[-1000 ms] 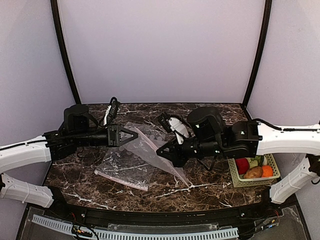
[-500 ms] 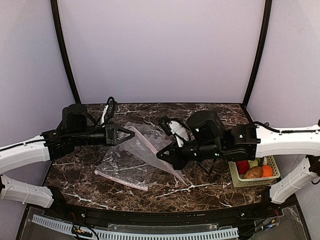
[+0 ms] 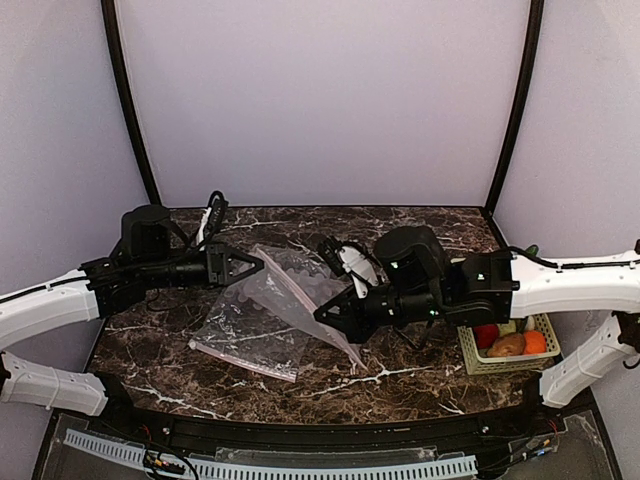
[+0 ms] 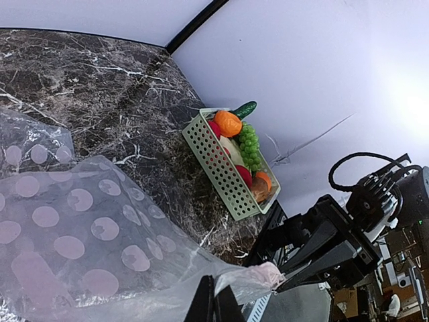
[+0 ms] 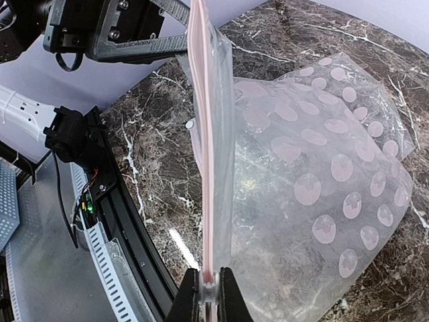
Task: Place the food in the zip-top bag and seal the zipper
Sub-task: Unzip the zipper from the zipper food storage bag.
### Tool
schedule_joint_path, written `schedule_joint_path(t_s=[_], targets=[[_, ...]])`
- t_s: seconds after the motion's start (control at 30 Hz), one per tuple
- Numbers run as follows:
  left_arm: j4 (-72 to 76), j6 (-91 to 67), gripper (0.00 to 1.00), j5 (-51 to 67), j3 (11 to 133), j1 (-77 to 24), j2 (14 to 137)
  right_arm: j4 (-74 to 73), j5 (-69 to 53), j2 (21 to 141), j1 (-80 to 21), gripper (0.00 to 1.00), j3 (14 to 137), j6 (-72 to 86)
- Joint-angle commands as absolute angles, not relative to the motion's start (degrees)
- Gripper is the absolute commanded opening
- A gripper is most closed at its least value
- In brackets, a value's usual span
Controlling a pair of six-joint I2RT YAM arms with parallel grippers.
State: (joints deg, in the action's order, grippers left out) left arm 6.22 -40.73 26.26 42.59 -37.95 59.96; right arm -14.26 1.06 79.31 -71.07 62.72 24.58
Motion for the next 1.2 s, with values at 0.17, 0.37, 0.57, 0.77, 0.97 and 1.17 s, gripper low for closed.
schedule_joint_path(t_s=[0.17,0.37,0.57,0.77,0.97,1.17], targets=[[7.5,-41.3,0.01,21.5,44.1,-33.8,57.9,-21.5,-1.8,77.7,-71.7,0.00,59.7,25.9],[7.2,-41.5,0.01,21.9,44.1,-33.0,57.8,-21.1,-1.8,77.5,-71.8,0.00,58.8,26.4],[6.7,-41.5,0.01,22.2,44.2,-31.9,57.4,-20.8,-2.0,77.2,-71.7,0.00,58.1,26.8],[6.4,-41.6,0.01,22.5,44.2,-31.1,57.1,-20.8,-2.1,77.3,-71.8,0.00,58.0,26.9],[6.0,-41.6,0.01,22.7,44.3,-30.3,56.7,-20.6,-2.4,77.3,-71.7,0.00,57.6,27.1],[5.2,-41.3,0.01,22.9,44.9,-29.4,56.4,-20.5,-2.5,77.3,-71.8,0.00,57.4,27.2]])
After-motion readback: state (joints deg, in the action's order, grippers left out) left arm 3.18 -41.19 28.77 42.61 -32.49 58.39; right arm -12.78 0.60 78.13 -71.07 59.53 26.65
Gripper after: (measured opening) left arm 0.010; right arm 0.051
